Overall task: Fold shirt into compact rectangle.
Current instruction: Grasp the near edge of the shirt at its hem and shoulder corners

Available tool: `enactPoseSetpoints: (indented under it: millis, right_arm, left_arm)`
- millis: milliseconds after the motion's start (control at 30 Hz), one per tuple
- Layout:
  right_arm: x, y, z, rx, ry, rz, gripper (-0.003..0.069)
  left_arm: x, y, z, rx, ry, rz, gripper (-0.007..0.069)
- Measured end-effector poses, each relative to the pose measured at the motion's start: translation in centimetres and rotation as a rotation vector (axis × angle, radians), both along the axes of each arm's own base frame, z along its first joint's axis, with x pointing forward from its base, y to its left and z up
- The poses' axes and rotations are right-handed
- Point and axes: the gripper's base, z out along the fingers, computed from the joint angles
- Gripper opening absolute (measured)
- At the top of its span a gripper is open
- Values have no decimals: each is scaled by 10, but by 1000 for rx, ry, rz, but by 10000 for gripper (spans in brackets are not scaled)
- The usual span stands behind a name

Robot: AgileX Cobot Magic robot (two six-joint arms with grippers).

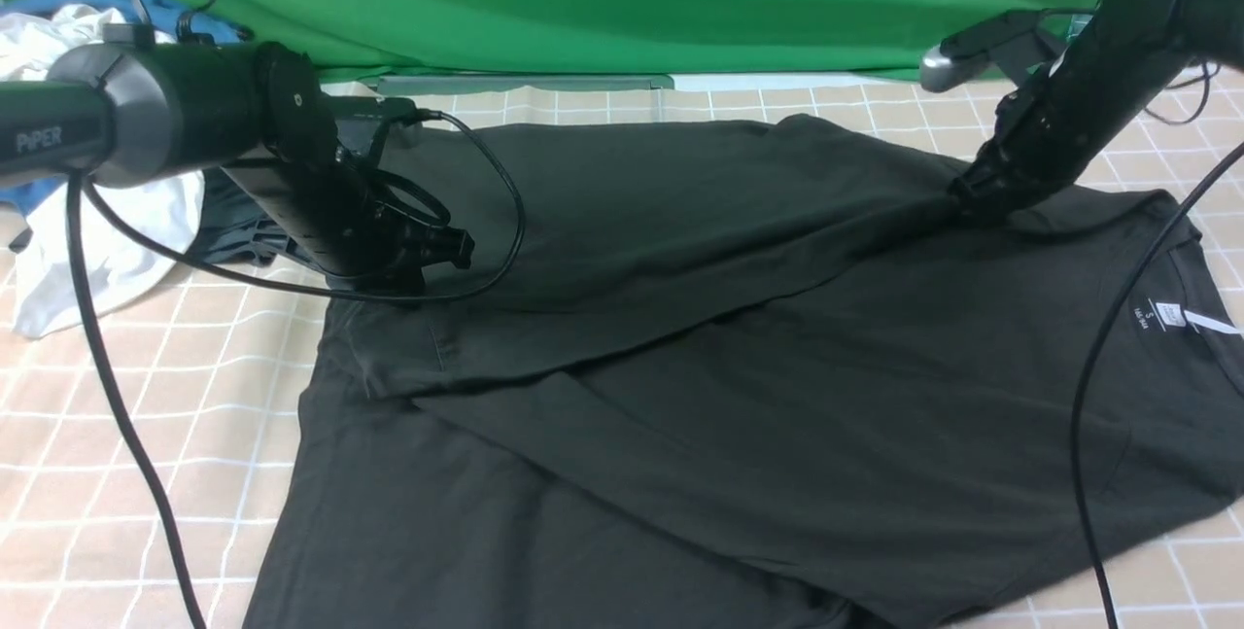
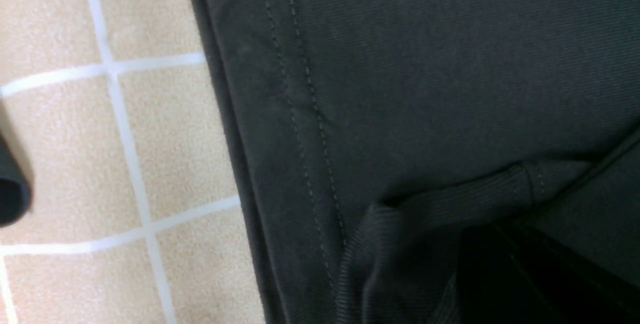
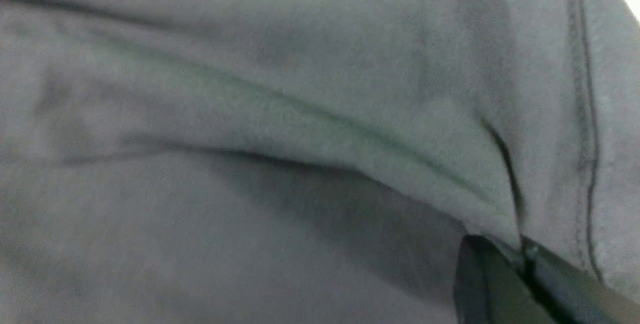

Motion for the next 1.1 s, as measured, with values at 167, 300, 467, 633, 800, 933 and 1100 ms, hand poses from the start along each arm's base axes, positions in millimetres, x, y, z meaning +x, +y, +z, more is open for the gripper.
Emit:
enactPoseSetpoints:
  millis: [167, 300, 467, 633, 800, 933, 1100]
  right_arm:
    - [-5, -3, -1, -48, 54, 62, 55]
    - [-5, -7, -1, -100, 55, 83, 64]
    - [-1, -9, 0, -113, 8, 24, 165]
    - [-1, -8, 0, -114, 11, 9, 347]
    - [3, -5, 6, -89, -14, -54, 399]
    - [10, 7, 24, -26, -72, -82, 347]
    - [12, 31, 39, 25, -100, -52, 219]
  left_arm:
    - [0, 0, 0, 11, -2, -8, 15]
    - [0, 1, 0, 28, -3, -6, 17]
    - [0, 4, 6, 60, -24, -24, 17]
    - [-5, 7, 35, 57, -89, -8, 17]
    - [-16, 9, 68, 49, -137, 14, 17]
    - [-19, 9, 67, 39, -103, 27, 17]
    - [-19, 10, 55, 67, -41, 26, 19]
